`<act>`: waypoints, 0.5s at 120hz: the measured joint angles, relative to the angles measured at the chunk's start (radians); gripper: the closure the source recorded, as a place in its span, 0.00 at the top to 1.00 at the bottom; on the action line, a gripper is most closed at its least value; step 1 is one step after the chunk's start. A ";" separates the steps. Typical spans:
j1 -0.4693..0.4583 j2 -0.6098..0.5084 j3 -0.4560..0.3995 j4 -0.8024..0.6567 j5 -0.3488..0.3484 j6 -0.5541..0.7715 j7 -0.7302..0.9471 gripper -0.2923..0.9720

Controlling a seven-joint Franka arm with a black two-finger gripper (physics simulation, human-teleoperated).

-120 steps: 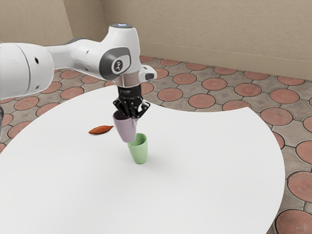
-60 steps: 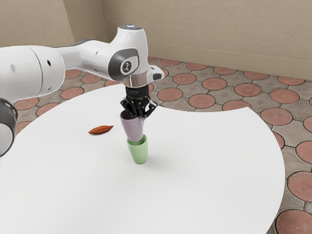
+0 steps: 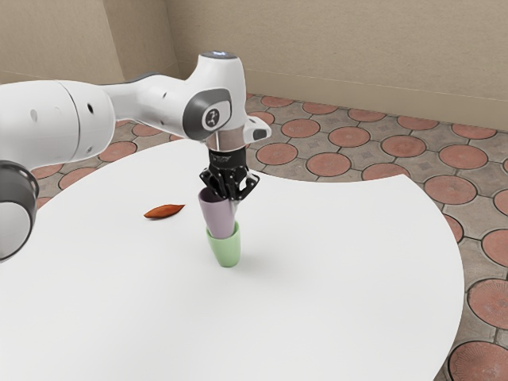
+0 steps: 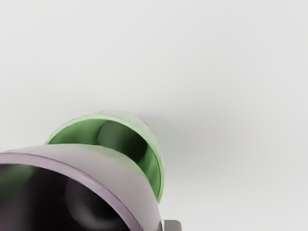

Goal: Place the left cup onto the right cup

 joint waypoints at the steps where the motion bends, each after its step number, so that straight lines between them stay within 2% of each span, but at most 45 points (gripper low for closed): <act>1: 0.000 0.000 0.000 0.000 0.000 0.000 0.000 0.15; 60: 0.007 0.021 0.000 0.023 0.004 0.003 -0.007 0.15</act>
